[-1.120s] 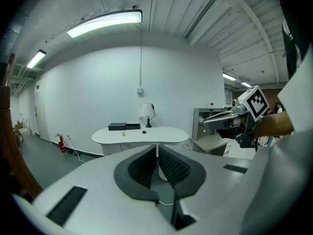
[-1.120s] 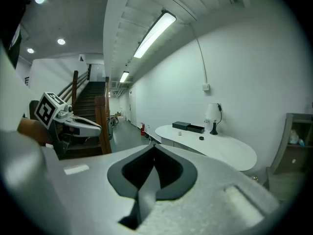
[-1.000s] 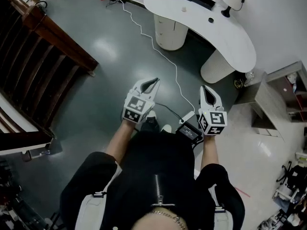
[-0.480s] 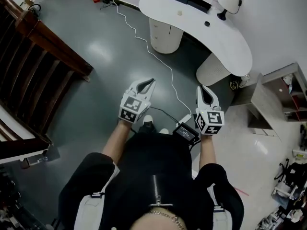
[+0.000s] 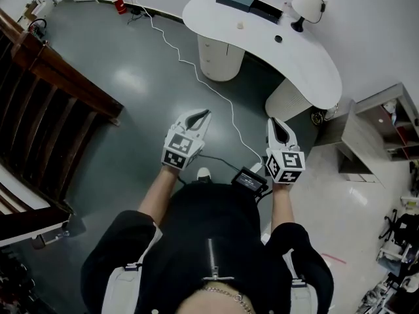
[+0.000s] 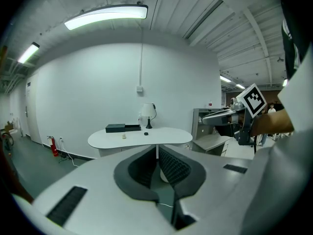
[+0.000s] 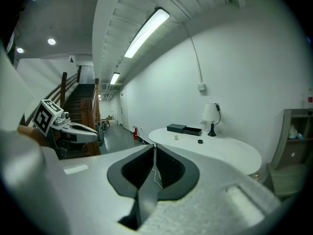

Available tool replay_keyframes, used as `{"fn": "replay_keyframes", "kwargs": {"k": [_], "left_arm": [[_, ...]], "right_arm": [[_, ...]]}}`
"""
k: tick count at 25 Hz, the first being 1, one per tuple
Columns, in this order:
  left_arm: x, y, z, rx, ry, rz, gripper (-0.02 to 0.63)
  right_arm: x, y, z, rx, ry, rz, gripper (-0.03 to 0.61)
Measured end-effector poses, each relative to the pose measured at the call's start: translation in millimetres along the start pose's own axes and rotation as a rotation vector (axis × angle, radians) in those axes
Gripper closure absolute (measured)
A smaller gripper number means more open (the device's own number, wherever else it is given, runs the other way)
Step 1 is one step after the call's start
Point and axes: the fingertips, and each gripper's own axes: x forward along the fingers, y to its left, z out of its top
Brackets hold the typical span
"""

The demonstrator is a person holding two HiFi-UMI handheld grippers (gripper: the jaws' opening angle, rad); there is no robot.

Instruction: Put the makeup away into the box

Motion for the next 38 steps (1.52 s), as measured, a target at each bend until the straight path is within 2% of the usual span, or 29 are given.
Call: {"fn": "replay_keyframes", "kwargs": {"k": [10,15,21,28,38], "left_arm": [[11,18,-3,0.019,0.013,-0.062,0.589],[25,21,0,0.014,0.017,-0.075,0.589],[54,37,3,0.015,0.019,-0.075,0.589],[105,67,20,0.015,0.027,-0.078,0.589],[198,102,56,0.002,0.045,-0.063,0.589]], "right_arm": [[11,7,-5,0.035,0.012,-0.046,0.569],[14,-4,-10,0.058,0.023,-0.062,0.569],[46,-20,-5,0.058,0.016,-0.059,0.569],[100,-50,16,0.054,0.012,-0.049,0.569],[178,-122,48,0.053,0.025,-0.026,0.569]]}}
